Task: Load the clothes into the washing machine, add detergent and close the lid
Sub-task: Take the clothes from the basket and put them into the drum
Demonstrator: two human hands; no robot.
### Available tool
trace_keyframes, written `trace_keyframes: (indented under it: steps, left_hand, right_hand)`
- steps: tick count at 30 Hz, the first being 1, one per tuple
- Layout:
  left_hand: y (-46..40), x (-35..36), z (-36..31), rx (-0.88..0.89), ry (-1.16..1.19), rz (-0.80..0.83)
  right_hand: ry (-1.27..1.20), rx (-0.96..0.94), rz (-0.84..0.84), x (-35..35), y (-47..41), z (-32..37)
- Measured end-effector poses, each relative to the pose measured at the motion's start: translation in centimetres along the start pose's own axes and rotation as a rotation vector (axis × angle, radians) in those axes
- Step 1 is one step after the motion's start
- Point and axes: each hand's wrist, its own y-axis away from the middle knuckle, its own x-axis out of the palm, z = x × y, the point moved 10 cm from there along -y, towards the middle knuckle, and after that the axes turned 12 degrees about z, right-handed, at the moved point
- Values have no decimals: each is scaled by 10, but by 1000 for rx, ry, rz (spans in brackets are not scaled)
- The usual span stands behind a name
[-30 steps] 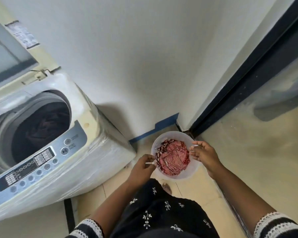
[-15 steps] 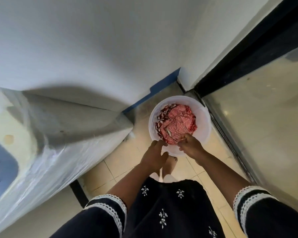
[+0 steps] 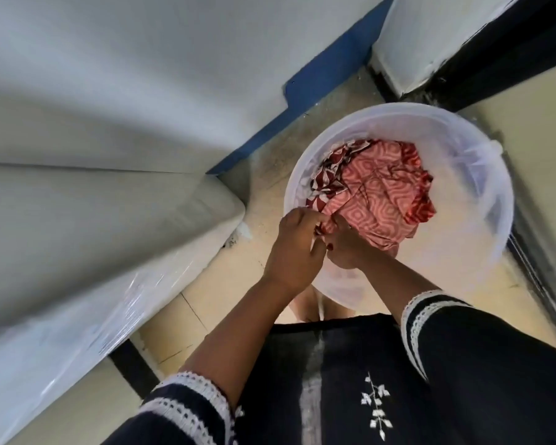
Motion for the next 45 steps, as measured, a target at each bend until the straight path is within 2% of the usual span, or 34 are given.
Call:
trace_keyframes:
  steps: [3, 5, 7, 9, 11, 15, 21, 24, 26, 27, 30, 31, 32, 34, 37, 40, 42, 43, 45]
  left_hand:
    - [9, -6, 3, 36, 48, -16]
    - [23, -8, 1, 27, 84, 0]
    - [38, -10, -4, 6, 124, 28]
    - [61, -20, -18, -10, 160, 41]
    - [87, -32, -36, -29, 183, 45]
    - [139, -57, -78, -61, 208, 91]
    - [216, -96, -147, -42, 185, 163]
    - [249, -114, -180, -12, 182, 152]
    - [270, -127, -205, 52, 181, 125]
    - [277, -133, -217, 95, 167, 100]
    - [306, -156, -253, 229, 106, -11]
    - [316, -164, -264, 264, 87, -45]
    - [322, -169, -271, 291, 78, -64]
    - [336, -179, -283, 334, 89, -69]
    - [347, -190, -281, 317, 172, -47]
    - [366, -208, -280, 298, 74, -109]
    - [377, -226, -280, 291, -9, -220]
    - [384, -236, -278, 289, 26, -272]
    - [395, -251, -274, 292, 293, -319]
  right_hand:
    - [13, 38, -19, -10, -11, -3]
    - [-135, 8, -28, -19, 6, 3]
    - [-338, -1, -163, -37, 39, 8]
    - [-445, 18, -344, -53, 88, 10]
    - [-474, 62, -432, -58, 143, 10]
    - [-599, 63, -485, -60, 243, 14]
    - [-1125, -69, -599, -75, 399, 51]
    - [-1291, -147, -579, -76, 471, 85]
    - [-1190, -222, -627, -83, 524, 113]
    - [-1004, -244, -702, -91, 552, 127]
    - [-117, -161, -850, -103, 635, 188]
    - [48, -151, -848, -100, 653, 205]
    - [112, -163, -845, -98, 665, 216]
    - [77, -255, -864, -93, 691, 237]
    - [-124, -530, -867, -89, 724, 265]
    - [-303, -730, -869, -93, 745, 279]
    - [-357, -793, -919, -97, 750, 279]
    - [-346, -784, -953, -99, 750, 277]
    - [-299, -720, -908, -96, 736, 271]
